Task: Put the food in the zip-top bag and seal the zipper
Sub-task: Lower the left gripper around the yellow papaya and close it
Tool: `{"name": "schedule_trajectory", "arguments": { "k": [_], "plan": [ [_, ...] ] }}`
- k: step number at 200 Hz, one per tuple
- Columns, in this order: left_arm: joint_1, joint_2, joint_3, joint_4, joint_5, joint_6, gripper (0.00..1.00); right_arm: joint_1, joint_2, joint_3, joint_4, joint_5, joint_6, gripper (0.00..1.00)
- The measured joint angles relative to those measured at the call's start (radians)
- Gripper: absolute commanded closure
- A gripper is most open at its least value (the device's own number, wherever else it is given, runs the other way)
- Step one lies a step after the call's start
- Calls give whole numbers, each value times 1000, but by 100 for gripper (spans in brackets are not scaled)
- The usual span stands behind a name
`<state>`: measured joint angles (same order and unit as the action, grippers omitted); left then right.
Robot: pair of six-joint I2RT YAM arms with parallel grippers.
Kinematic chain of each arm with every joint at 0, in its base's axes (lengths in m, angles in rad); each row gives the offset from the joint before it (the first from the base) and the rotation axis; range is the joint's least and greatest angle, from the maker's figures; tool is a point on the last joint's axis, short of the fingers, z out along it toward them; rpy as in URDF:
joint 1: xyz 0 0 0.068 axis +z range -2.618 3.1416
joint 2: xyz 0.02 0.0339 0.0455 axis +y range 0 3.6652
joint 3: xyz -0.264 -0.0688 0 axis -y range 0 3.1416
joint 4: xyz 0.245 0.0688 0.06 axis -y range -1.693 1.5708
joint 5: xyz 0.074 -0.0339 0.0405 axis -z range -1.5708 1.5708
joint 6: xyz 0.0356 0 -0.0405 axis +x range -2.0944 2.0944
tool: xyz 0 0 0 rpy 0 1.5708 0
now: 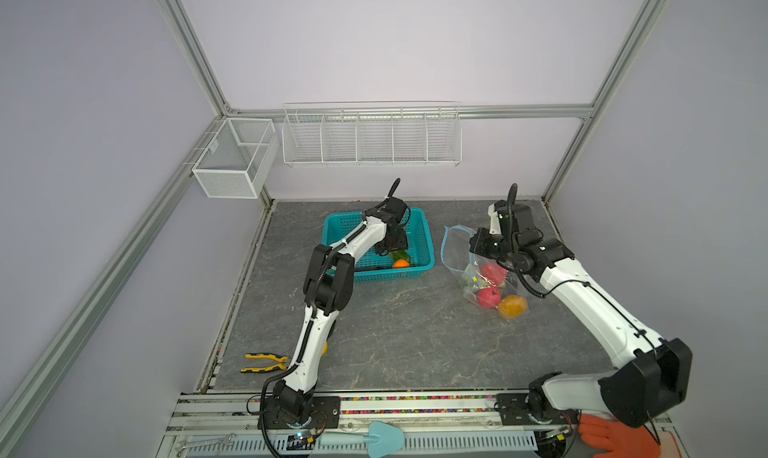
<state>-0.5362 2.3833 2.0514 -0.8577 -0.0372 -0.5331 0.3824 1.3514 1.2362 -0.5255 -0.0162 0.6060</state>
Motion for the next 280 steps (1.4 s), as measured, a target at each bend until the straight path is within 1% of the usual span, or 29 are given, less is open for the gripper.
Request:
{"name": "schedule_trajectory", "arguments": {
  "k": [41, 82, 126, 149, 168, 195, 222, 244, 280],
  "plan": [
    [29, -26, -40, 3, 0, 0, 30, 0, -1, 0, 0, 0, 0, 93],
    [39, -29, -48, 5, 7, 0, 22, 0, -1, 0, 0, 0, 0, 93],
    [38, -47, -98, 29, 25, -3, 17, 0, -1, 0, 0, 0, 0, 93],
    [38, -73, -141, 38, 34, -5, 17, 0, -1, 0, 0, 0, 0, 93],
    [38, -81, -152, 40, 35, -8, 24, 0, -1, 0, 0, 0, 0, 93],
    [39, -81, -153, 45, 38, -12, 31, 1, -1, 0, 0, 0, 0, 93],
    [39, -82, -153, 48, 38, -12, 36, 1, -1, 0, 0, 0, 0, 93],
    [39, -82, -150, 42, 39, -11, 38, 2, -1, 0, 0, 0, 0, 93],
    [38, -82, -104, 28, 41, -12, 42, 6, -1, 0, 0, 0, 0, 93]
  ]
}}
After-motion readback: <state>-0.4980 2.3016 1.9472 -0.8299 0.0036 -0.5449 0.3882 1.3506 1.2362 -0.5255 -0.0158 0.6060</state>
